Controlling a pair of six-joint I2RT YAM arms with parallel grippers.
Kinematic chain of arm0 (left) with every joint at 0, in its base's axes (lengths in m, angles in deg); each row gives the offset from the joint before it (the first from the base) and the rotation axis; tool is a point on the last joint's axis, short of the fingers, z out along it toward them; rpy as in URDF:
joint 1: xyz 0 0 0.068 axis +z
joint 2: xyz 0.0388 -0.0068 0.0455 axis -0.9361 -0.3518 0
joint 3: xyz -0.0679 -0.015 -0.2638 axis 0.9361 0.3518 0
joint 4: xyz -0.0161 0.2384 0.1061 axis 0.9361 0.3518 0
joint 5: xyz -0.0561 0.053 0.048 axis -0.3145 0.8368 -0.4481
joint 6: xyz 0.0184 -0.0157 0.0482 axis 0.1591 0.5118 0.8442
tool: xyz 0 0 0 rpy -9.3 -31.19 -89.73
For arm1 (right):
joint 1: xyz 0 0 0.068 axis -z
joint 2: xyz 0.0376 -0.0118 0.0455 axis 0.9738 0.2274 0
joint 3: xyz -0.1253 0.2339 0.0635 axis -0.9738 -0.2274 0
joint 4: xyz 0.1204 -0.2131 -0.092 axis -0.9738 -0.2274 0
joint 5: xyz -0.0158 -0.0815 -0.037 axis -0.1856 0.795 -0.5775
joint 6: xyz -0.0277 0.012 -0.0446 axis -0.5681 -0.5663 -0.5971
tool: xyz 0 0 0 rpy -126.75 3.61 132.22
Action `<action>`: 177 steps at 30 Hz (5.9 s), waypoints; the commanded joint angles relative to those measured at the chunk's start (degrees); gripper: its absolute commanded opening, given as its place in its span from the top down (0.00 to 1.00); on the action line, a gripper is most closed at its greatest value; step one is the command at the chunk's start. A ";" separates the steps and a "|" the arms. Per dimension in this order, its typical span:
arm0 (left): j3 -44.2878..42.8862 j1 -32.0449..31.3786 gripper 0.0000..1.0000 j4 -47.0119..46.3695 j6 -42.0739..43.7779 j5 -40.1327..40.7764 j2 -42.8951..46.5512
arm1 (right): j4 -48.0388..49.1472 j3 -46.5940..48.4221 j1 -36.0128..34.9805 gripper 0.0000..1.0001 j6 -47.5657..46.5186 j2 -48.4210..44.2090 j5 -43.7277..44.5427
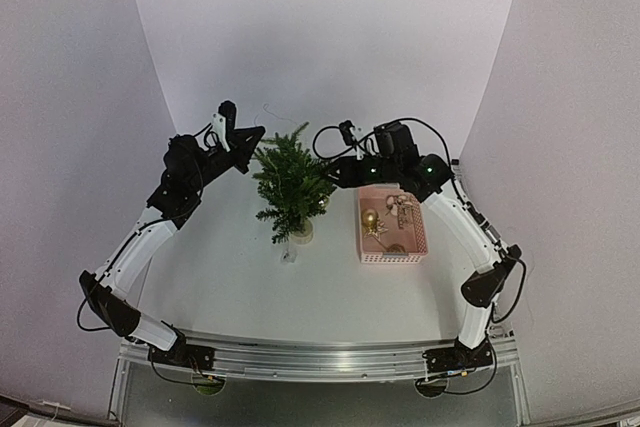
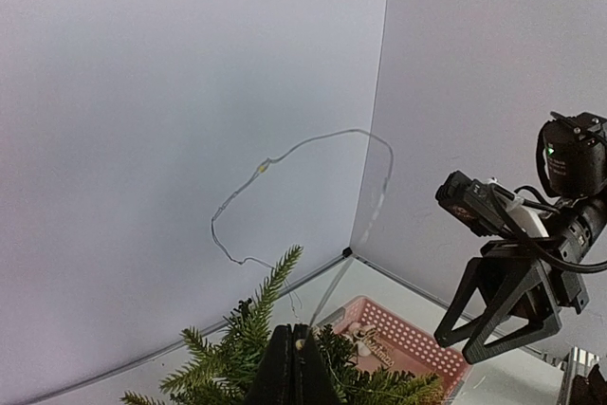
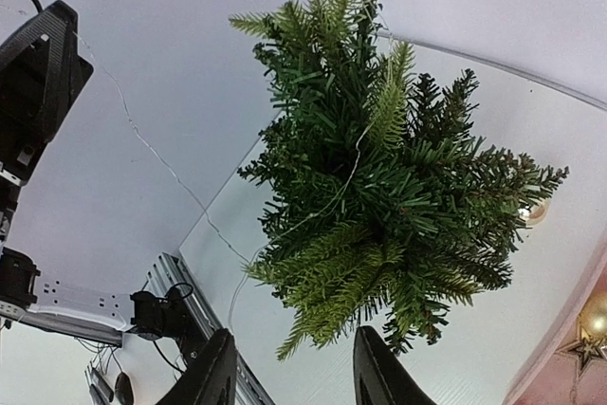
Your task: Decorate the small christmas tree
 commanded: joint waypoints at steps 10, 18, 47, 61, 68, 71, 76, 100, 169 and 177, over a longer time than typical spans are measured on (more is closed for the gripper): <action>-0.14 0.29 1.00 -2.13 -0.47 -0.16 1.38 | -0.87 8.25 -0.93 0.56 -4.73 8.30 0.82; 0.16 0.29 1.00 -2.40 -0.49 -0.15 1.42 | -0.73 8.58 -0.81 0.67 -3.99 9.67 -3.57; 1.95 0.29 1.00 -3.18 -0.54 -0.25 2.23 | -0.28 9.78 -1.71 0.56 2.84 7.73 8.42; 2.49 0.29 1.00 -3.81 -0.54 -0.16 2.49 | 5.48 18.39 -1.56 0.56 10.09 17.81 11.09; 2.85 0.29 1.00 -4.30 -0.65 -0.25 2.41 | 7.47 17.11 -1.58 0.60 11.97 18.51 7.85; 2.86 0.29 1.00 -4.27 -0.54 -0.17 2.56 | 7.64 15.70 -1.57 0.72 12.24 17.80 7.75; 3.09 0.28 1.00 -4.00 -0.13 0.45 2.92 | 7.66 11.89 -1.56 0.91 11.32 14.47 10.19; 2.89 1.18 1.00 -3.61 -0.65 3.18 3.26 | 8.50 20.08 -0.87 1.00 -4.06 7.08 21.45; 0.92 8.06 0.71 10.44 -6.15 0.18 -8.69 | 12.37 -23.98 13.76 1.00 -3.28 -1.70 4.26; 1.66 8.41 0.66 12.20 -6.70 -1.34 -6.62 | 11.29 -30.05 14.46 1.00 -1.30 -5.07 0.72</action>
